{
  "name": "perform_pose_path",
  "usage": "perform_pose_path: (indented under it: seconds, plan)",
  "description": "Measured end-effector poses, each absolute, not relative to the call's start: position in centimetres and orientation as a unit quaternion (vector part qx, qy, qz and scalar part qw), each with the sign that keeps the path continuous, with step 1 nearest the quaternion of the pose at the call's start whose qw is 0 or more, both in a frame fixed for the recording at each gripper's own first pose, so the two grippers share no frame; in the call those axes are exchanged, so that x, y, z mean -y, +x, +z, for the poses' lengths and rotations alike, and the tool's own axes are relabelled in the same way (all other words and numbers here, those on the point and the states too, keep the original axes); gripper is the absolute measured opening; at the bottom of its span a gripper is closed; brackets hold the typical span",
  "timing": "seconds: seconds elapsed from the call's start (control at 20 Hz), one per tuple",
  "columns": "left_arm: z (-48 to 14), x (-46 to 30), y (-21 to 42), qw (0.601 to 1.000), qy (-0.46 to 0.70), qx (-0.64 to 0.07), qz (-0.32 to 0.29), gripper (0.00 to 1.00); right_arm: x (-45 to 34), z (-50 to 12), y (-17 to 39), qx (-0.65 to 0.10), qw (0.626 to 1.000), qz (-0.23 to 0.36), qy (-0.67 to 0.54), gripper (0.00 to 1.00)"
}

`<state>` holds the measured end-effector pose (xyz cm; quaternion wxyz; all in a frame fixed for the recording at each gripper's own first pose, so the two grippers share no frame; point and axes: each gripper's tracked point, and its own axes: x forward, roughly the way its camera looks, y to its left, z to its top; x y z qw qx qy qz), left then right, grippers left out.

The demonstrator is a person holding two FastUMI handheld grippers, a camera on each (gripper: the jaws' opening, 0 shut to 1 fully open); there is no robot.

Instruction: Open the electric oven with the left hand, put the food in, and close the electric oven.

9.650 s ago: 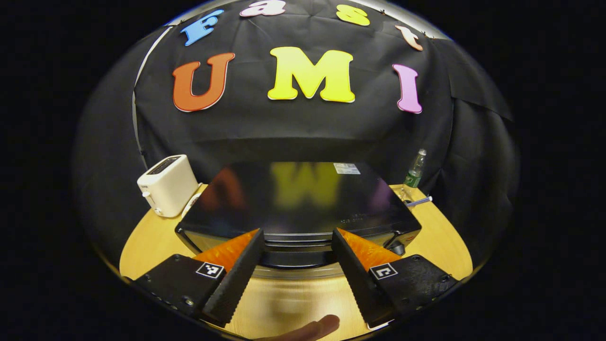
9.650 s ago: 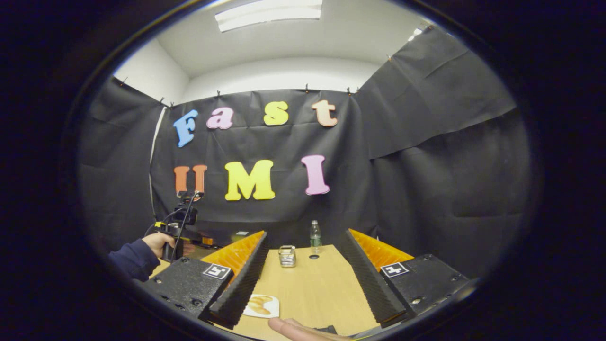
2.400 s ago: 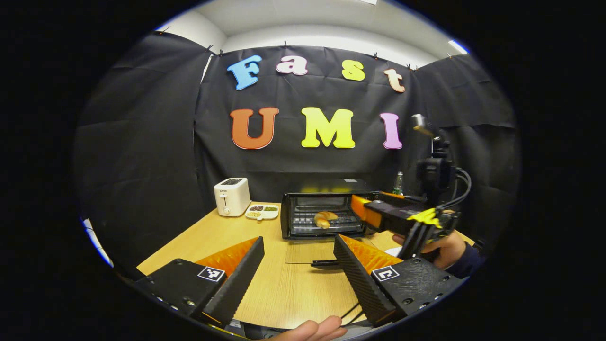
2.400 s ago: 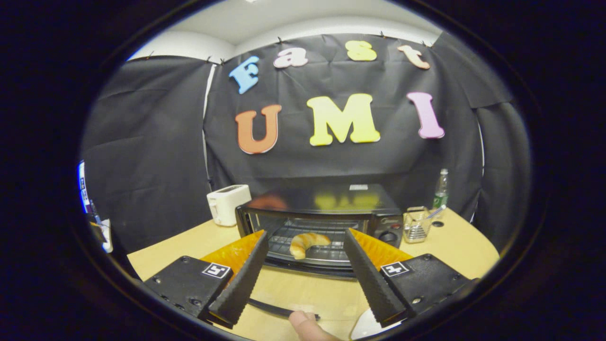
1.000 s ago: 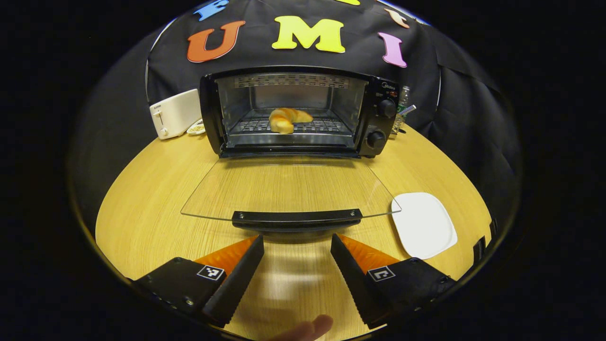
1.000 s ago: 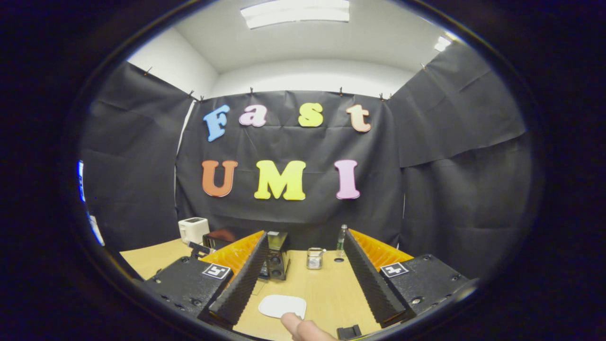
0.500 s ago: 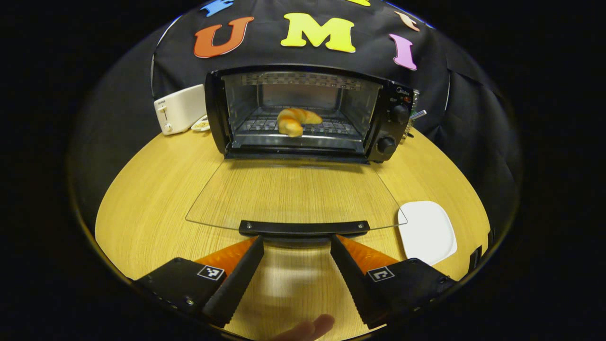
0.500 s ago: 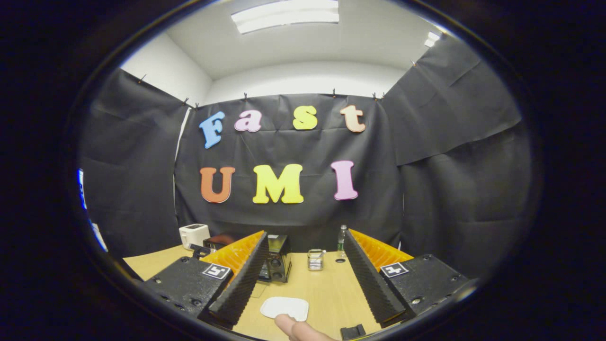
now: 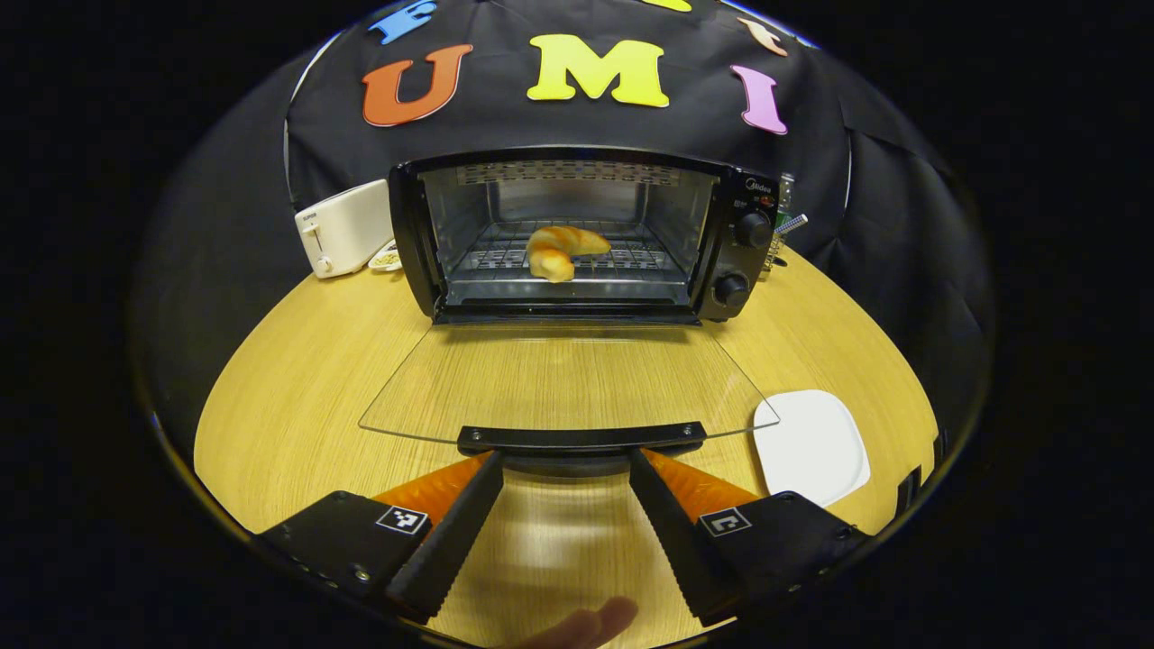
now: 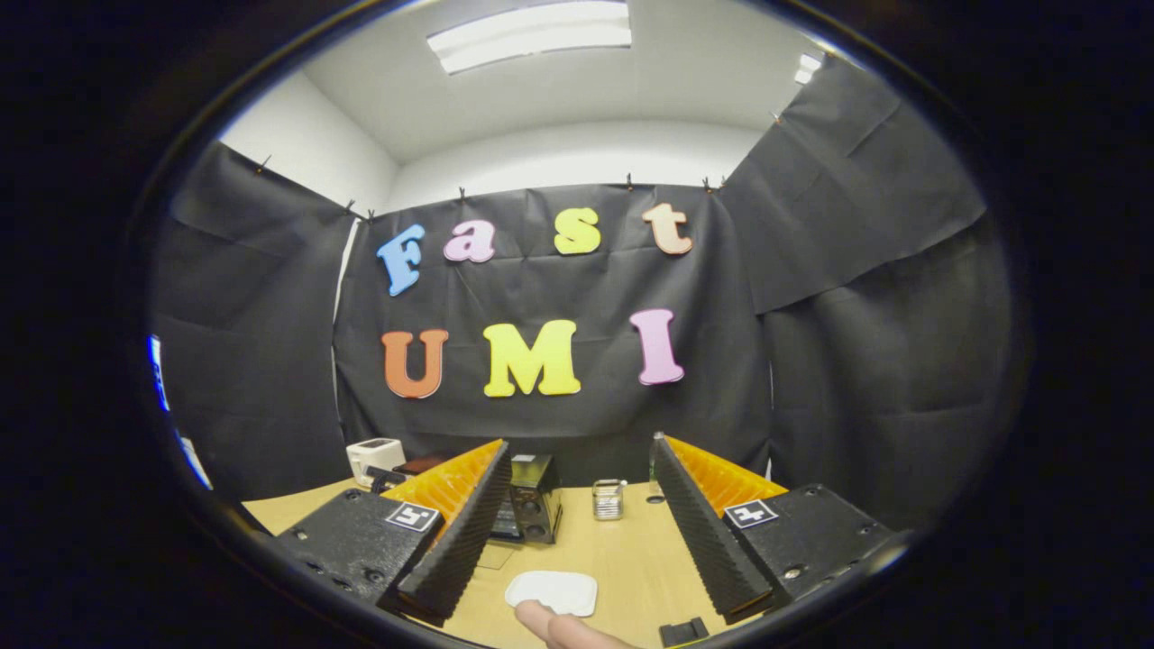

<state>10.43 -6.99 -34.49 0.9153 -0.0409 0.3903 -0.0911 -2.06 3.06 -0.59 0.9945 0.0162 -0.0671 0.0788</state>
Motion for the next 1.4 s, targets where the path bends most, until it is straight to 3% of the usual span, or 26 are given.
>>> perform_pose_path:
  seconds: [1.0,1.05,1.1,1.4]
  plan:
    - [-32.8,6.7,11.1,0.932,-0.045,-0.349,-0.091,0.94,-3.3,-2.4,-0.9,0.043,0.995,0.085,0.021,0.96]
    - [-32.5,6.7,11.2,0.934,-0.045,-0.342,-0.09,0.82,-3.5,-2.5,-0.8,0.043,0.995,0.086,0.02,0.96]
    - [-32.0,6.6,11.4,0.937,-0.046,-0.334,-0.091,0.94,-3.6,-2.5,-0.7,0.043,0.995,0.086,0.02,0.96]
    - [-29.6,6.0,12.9,0.949,-0.052,-0.297,-0.09,0.97,-3.9,-2.9,-0.5,0.037,0.995,0.088,0.017,0.96]
